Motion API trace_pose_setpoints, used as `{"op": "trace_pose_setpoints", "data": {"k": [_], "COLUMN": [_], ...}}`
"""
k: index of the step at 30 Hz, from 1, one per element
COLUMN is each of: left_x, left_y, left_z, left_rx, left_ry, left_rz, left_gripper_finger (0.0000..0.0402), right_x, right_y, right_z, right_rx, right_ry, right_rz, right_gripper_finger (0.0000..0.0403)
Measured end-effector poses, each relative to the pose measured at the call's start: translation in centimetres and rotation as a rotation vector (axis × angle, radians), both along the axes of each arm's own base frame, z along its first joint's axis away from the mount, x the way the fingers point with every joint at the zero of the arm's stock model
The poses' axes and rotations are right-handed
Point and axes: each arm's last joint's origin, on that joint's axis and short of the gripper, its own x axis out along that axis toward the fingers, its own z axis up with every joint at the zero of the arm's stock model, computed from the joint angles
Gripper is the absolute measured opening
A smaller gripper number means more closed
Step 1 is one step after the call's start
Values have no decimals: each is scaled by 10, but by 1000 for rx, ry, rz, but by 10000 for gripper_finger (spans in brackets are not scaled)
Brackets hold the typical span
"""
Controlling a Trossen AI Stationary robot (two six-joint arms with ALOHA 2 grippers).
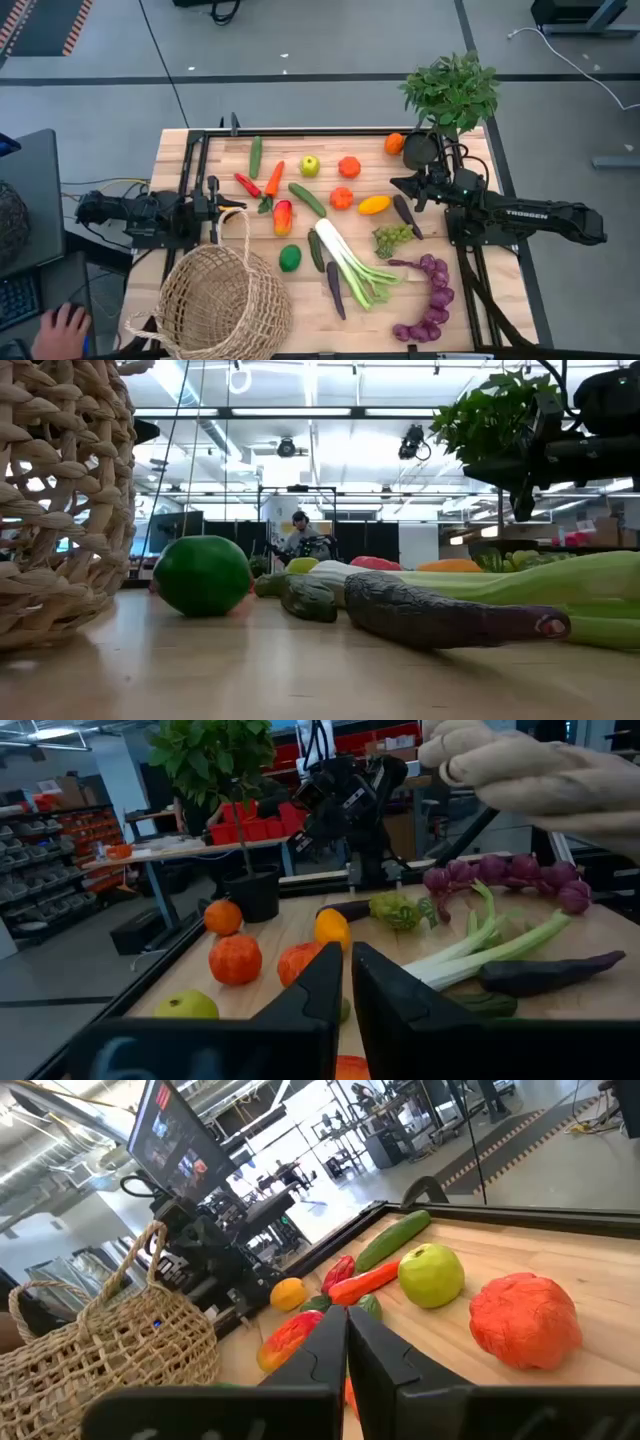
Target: Build produce basket
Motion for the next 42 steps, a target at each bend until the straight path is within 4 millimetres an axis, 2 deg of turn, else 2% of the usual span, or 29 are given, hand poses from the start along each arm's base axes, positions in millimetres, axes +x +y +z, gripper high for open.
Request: {"op": "trace_pose_setpoints", "data": {"k": [8, 17, 42], "left_x": [0, 0, 0], "left_y": [0, 0, 0], "left_z": [0, 0, 0], "left_rx": [0, 0, 0], "left_ry": [0, 0, 0], "left_rz": [0, 0, 0], "left_gripper_finger": [26, 36, 27], "right_x": [0, 0, 0], "right_y": [0, 0, 0], "right_z": [0, 0, 0], "right_rx": [0, 0, 0], "right_ry": [0, 0, 0], "right_rz": [0, 0, 0], "right_gripper_finger": [18, 18, 18]}}
